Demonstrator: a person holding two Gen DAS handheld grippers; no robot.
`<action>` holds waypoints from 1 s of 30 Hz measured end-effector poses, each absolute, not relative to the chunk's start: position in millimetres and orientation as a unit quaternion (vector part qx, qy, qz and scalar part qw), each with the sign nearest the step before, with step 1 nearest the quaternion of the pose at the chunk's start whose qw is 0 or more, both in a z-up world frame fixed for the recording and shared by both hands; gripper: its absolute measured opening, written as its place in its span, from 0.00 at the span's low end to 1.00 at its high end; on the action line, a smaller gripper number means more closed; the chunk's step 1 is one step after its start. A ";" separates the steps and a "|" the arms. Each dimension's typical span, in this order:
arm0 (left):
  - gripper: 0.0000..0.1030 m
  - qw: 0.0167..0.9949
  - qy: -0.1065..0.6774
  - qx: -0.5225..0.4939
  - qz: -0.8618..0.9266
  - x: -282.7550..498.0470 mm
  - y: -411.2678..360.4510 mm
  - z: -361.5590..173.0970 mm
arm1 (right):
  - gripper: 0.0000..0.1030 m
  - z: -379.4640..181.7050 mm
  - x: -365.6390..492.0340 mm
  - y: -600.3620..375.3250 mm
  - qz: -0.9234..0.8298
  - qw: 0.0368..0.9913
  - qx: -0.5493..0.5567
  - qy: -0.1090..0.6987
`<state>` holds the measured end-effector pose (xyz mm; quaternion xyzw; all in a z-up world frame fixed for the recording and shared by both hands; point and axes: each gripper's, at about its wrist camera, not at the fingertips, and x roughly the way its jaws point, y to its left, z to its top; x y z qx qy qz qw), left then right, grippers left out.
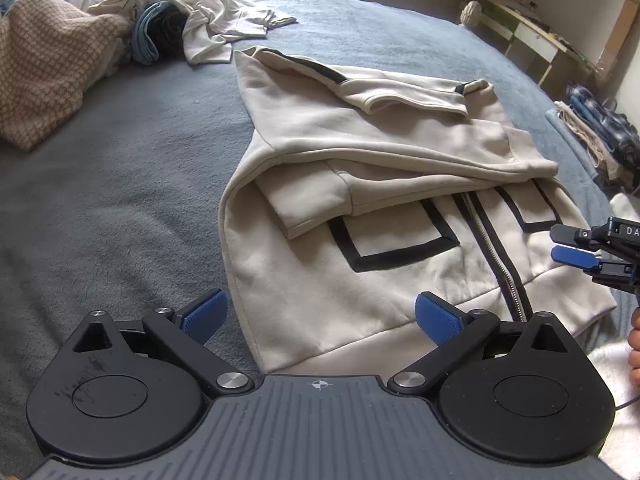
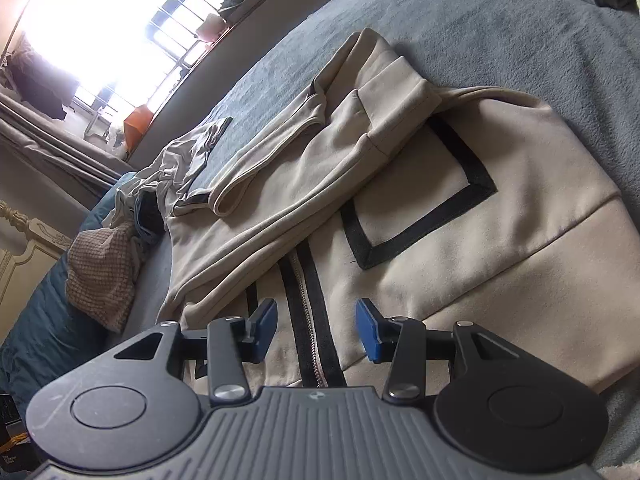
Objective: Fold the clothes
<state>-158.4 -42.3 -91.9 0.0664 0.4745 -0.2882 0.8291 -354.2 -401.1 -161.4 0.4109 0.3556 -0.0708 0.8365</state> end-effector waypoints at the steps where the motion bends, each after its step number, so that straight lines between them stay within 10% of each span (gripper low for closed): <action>1: 0.99 0.830 0.474 0.067 -0.286 -158.0 -40.5 -91.5 | 0.45 -161.4 -353.7 -399.7 -0.071 0.836 0.411 0.356; 30: 1.00 0.841 0.491 0.062 -0.219 -143.1 -31.3 -109.9 | 0.58 -164.0 -349.9 -388.5 -0.088 0.832 0.410 0.363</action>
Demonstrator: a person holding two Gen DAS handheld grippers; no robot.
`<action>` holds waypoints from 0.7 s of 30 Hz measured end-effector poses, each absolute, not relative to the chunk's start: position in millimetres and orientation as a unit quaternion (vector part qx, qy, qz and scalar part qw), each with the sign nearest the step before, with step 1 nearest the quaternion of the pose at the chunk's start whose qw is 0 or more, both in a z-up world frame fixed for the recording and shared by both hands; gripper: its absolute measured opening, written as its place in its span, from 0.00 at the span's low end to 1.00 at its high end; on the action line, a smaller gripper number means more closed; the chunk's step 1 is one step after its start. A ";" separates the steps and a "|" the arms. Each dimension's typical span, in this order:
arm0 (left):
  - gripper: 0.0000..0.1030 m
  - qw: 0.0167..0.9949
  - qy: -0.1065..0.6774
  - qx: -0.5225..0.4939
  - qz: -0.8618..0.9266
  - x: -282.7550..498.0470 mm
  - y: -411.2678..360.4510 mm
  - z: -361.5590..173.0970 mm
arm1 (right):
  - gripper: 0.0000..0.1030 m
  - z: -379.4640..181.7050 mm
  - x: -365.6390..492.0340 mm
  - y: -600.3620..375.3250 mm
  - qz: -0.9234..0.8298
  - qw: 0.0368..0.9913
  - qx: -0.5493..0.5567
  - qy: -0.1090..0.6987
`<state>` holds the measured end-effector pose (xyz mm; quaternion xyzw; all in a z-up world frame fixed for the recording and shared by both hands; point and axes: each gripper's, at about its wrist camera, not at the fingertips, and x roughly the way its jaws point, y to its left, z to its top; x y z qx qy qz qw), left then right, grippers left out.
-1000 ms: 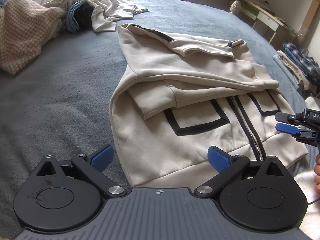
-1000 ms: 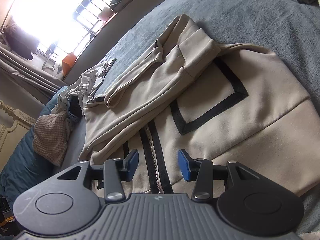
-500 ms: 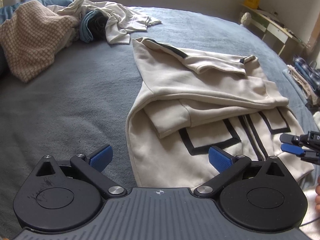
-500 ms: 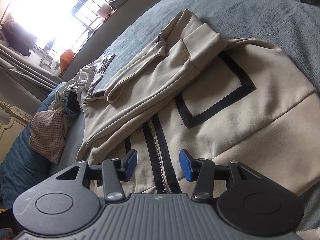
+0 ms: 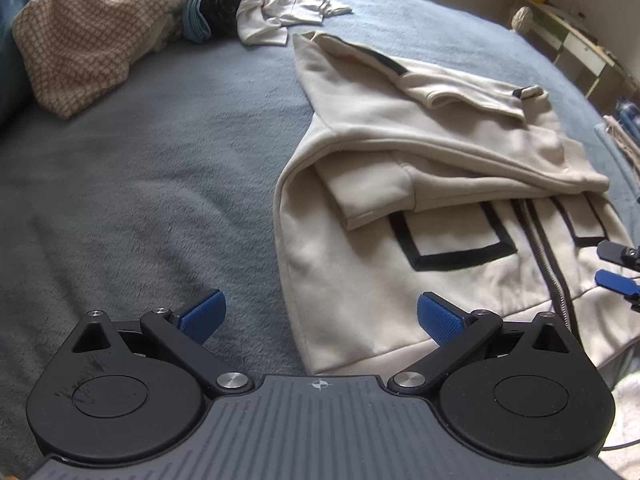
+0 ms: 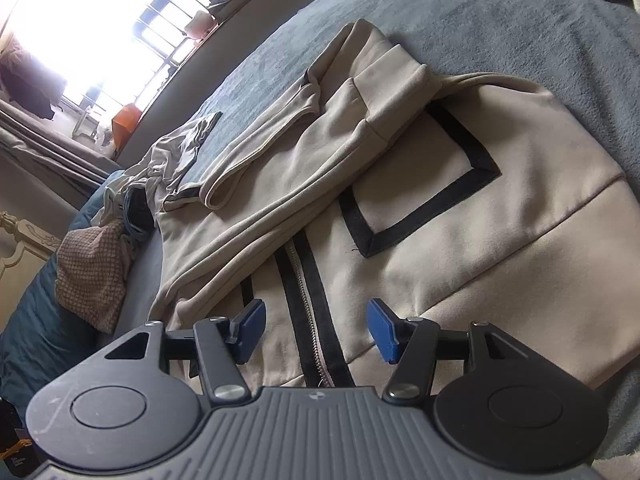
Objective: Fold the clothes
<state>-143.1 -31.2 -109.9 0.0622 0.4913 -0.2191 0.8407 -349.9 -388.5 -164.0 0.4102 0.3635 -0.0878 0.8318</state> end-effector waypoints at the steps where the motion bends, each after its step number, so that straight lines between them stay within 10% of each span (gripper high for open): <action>1: 1.00 0.841 0.492 0.062 -0.217 -142.5 -30.5 -110.3 | 0.58 -163.9 -349.9 -388.4 -0.087 0.832 0.410 0.363; 21: 1.00 0.805 0.535 0.036 -0.253 -135.2 -15.5 -129.5 | 0.67 -162.6 -358.7 -341.5 0.026 0.734 0.522 0.434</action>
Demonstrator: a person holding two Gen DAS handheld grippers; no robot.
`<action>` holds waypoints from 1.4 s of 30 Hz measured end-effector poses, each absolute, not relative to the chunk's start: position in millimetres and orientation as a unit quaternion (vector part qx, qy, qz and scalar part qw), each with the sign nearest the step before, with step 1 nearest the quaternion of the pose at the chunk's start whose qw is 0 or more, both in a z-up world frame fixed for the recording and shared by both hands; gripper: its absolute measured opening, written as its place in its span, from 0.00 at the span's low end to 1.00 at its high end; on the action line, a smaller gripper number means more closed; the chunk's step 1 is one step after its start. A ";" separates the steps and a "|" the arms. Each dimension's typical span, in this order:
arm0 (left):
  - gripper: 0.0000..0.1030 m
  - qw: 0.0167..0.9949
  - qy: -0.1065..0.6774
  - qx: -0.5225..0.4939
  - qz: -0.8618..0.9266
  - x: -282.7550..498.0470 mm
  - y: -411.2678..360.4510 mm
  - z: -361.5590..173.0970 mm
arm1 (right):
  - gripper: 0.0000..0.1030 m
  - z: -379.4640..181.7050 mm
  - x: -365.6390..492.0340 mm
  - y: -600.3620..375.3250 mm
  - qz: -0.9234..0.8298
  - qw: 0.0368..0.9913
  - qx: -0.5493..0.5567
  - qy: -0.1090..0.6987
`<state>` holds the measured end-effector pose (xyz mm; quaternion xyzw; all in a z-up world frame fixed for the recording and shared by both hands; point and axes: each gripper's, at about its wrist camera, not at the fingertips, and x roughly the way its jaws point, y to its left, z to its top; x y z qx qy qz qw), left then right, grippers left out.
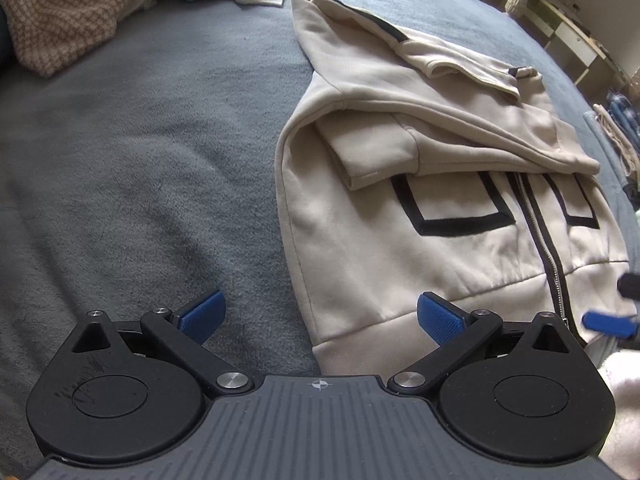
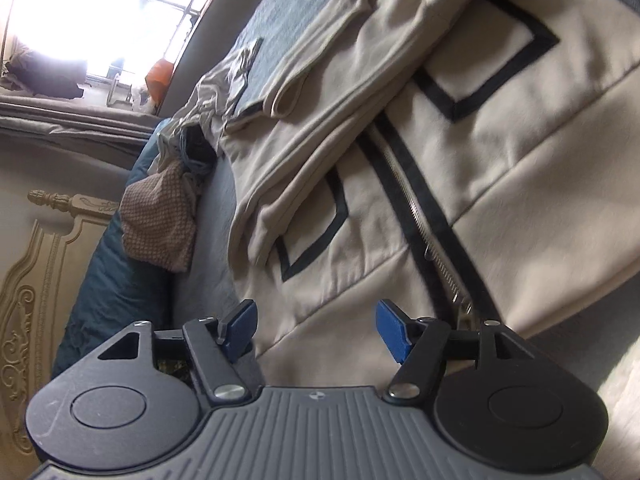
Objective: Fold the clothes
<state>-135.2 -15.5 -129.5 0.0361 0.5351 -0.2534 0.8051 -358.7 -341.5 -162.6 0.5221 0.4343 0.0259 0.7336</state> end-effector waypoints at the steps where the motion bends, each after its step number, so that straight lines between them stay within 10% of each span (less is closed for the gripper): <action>1: 1.00 0.803 0.538 0.033 -0.254 -134.9 -14.6 -130.4 | 0.67 -166.7 -359.6 -336.7 0.033 0.719 0.534 0.443; 36: 1.00 0.789 0.555 0.002 -0.262 -133.9 -7.9 -140.7 | 0.63 -270.7 -344.0 -250.7 0.023 0.542 0.690 0.479; 42: 1.00 0.793 0.552 0.006 -0.256 -133.4 -6.6 -140.0 | 0.38 -265.0 -343.5 -254.0 0.019 0.571 0.684 0.453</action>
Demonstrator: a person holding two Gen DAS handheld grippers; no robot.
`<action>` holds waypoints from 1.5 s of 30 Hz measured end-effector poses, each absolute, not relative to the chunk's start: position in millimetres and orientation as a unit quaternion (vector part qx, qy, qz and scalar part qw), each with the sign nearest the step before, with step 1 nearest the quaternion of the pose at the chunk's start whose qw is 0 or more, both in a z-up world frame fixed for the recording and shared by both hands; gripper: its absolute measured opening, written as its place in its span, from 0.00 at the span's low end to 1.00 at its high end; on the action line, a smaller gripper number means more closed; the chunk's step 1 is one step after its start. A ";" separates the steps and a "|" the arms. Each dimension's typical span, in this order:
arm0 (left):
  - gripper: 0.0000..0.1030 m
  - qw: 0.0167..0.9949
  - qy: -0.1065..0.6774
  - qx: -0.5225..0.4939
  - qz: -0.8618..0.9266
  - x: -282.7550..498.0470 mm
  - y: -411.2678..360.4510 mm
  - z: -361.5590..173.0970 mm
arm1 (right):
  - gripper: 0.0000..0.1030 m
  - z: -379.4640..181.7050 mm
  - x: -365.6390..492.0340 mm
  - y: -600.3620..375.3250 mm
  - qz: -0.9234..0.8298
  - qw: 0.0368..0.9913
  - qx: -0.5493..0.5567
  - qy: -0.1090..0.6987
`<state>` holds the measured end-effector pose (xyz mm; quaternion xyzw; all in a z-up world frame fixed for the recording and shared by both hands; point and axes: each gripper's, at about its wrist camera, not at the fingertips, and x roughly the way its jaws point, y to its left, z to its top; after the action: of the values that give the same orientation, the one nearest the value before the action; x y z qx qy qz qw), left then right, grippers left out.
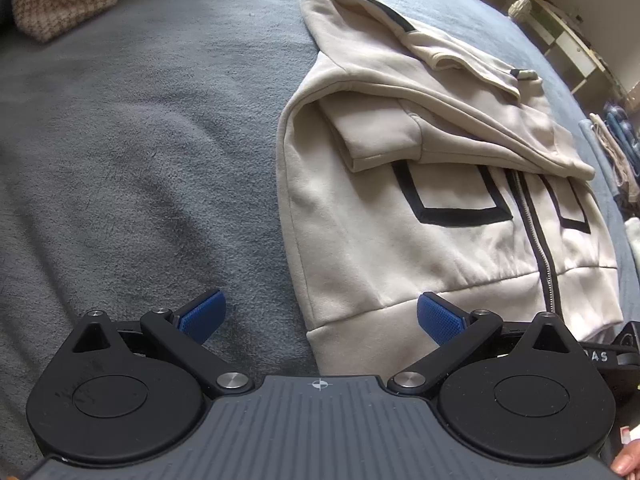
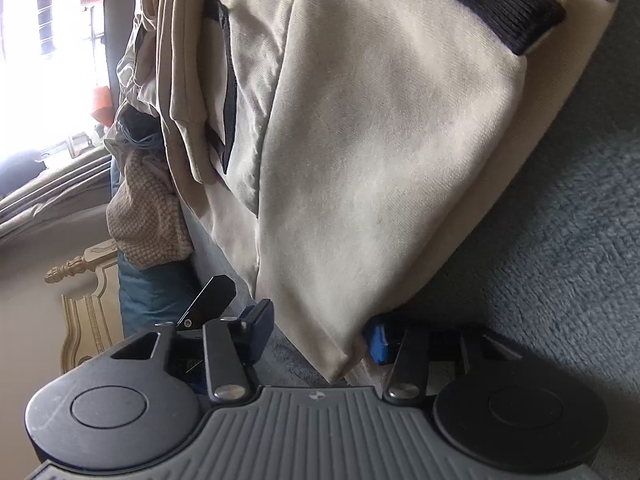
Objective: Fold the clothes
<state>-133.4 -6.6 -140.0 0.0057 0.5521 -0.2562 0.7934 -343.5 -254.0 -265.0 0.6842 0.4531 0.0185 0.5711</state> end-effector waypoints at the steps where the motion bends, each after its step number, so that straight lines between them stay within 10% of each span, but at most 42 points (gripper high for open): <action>1: 1.00 0.794 0.552 0.007 -0.254 -133.2 -6.5 -140.4 | 0.30 -265.1 -345.6 -255.7 0.018 0.574 0.683 0.451; 6: 1.00 0.800 0.546 0.019 -0.249 -133.9 -7.7 -139.3 | 0.15 -253.1 -347.4 -266.3 0.029 0.602 0.682 0.414; 24: 0.99 0.818 0.512 -0.006 -0.264 -114.6 -1.2 -116.9 | 0.13 -232.1 -342.3 -292.4 0.019 0.648 0.679 0.344; 45: 0.58 0.606 0.663 -0.218 -0.381 -114.1 -26.2 -177.8 | 0.13 -234.8 -343.8 -284.2 0.037 0.633 0.696 0.336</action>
<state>-114.1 -26.2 -177.8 -0.2183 0.6629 -0.3808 0.6065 -343.8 -284.2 -234.8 0.6963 0.3361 0.0374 0.6330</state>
